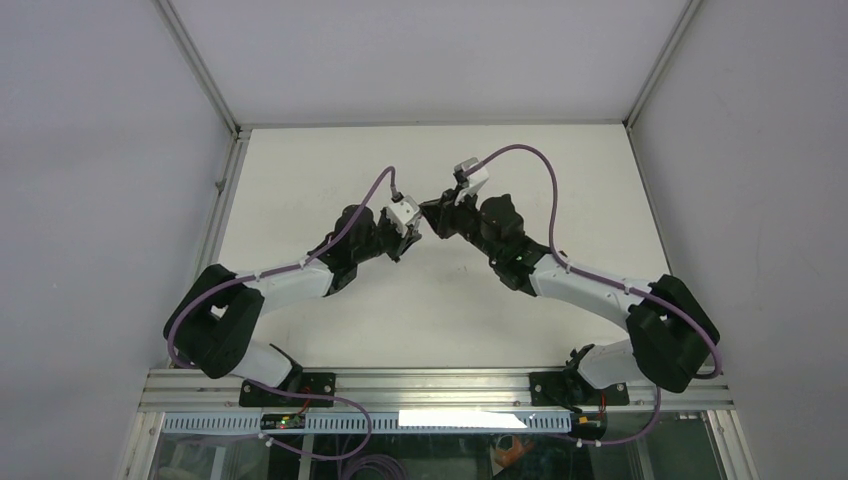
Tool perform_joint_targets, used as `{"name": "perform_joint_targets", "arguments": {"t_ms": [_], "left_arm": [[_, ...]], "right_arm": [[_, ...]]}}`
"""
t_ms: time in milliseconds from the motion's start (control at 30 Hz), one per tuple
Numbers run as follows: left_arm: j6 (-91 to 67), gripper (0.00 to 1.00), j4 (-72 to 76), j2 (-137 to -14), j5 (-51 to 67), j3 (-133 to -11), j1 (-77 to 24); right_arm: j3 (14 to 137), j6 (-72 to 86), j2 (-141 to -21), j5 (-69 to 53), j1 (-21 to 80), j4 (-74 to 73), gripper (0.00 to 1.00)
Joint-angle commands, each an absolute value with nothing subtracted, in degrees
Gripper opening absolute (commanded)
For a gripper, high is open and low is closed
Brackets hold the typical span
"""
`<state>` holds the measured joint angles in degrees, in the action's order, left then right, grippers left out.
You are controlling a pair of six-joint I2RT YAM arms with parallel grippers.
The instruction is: Insert the pens into the pen caps
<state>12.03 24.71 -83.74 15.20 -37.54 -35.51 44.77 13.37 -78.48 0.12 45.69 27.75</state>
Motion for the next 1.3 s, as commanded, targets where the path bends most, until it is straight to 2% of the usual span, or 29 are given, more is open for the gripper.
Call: {"name": "perform_joint_targets", "arguments": {"t_ms": [0, 600, 800, 833, 967, 1033, 1100, 1167, 1267], "left_arm": [[14.1, 0.00, 46.1, -74.4, 20.4, -40.6, -36.6], [14.8, 0.00, 47.0, -66.5, 16.7, -38.1, -36.6], [12.5, 0.00, 36.9, -65.7, 9.4, -38.9, -36.6], [11.9, 0.00, 34.2, -65.3, 7.7, -38.8, -36.6], [9.2, 0.00, 25.0, -63.3, 1.2, -37.1, -36.6], [8.0, 0.00, 20.0, -62.3, -2.0, -36.6, -36.6], [6.2, 0.00, 14.1, -61.5, -4.7, -37.2, -36.6], [2.7, 0.00, 9.1, -61.2, -8.1, -38.2, -36.6], [-2.2, 0.00, -1.3, -62.1, -14.2, -42.3, -36.4]], "right_arm": [[42.8, 17.2, -84.8, -7.9, 49.5, 12.7, 0.00], [47.3, 17.7, -96.6, -12.2, 50.9, 5.9, 0.00], [49.8, 14.3, -91.6, -7.7, 50.3, 6.1, 0.00], [51.6, 12.6, -90.5, -5.8, 49.9, 4.8, 0.04], [55.9, 5.9, -83.5, 2.9, 47.4, 7.6, 0.30], [54.5, 3.9, -78.8, 6.0, 45.6, 14.8, 0.50], [52.5, 1.9, -73.7, 7.5, 44.1, 21.2, 0.64], [50.9, 0.4, -68.8, 9.6, 43.0, 24.5, 0.68], [47.2, -1.2, -62.0, 12.3, 42.4, 25.2, 0.69]]}}
